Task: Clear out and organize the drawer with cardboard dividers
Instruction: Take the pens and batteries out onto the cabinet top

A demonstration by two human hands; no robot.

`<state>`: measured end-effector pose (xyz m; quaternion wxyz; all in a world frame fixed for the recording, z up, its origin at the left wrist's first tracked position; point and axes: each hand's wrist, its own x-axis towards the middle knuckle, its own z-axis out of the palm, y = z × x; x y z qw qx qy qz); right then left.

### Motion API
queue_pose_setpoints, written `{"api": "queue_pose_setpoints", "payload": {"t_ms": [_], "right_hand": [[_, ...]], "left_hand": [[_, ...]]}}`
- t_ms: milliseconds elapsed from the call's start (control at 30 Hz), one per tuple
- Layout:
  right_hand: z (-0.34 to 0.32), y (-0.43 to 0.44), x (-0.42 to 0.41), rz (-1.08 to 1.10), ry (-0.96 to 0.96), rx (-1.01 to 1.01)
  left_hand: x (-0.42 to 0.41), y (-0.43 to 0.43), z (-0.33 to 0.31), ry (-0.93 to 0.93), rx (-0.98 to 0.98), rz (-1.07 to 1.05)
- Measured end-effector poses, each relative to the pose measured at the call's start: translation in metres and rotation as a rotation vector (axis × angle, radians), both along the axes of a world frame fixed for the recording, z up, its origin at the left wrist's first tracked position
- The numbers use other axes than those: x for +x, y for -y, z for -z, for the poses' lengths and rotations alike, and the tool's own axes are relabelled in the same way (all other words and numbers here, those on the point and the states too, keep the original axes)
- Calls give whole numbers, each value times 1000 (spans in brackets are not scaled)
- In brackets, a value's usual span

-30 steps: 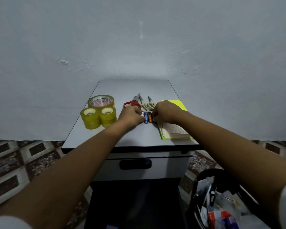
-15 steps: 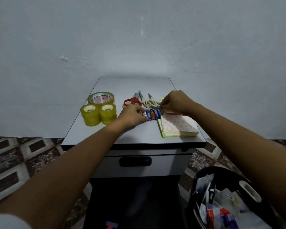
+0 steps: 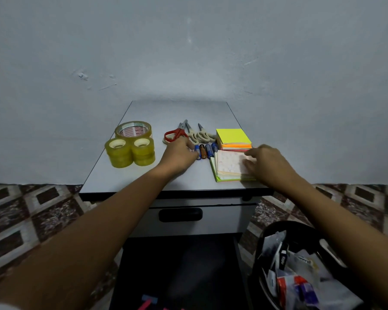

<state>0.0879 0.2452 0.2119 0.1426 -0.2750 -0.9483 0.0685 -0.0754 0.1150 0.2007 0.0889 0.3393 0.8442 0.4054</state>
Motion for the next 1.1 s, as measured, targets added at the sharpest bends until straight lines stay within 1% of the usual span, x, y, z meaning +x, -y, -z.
{"api": "queue_pose_setpoints", "payload": {"t_ms": [67, 133, 267, 333, 467, 667, 900, 1100], "right_hand": [[8, -6, 8, 95, -79, -93], [11, -9, 11, 125, -97, -129], [10, -10, 11, 124, -131, -188], [11, -11, 9, 138, -160, -216], [12, -10, 5, 171, -159, -266], [7, -12, 3, 213, -179, -341], [3, -14, 6, 213, -176, -359], [0, -14, 4, 209, -133, -315]], "left_hand": [[9, -4, 1, 189, 60, 1], [17, -8, 3, 379, 114, 3], [28, -15, 2, 567, 124, 19], [29, -19, 1, 634, 121, -3], [33, -23, 0, 713, 151, -43], [47, -29, -5, 806, 230, -30], [46, -29, -3, 803, 224, -14], [41, -25, -6, 746, 113, 45]]}}
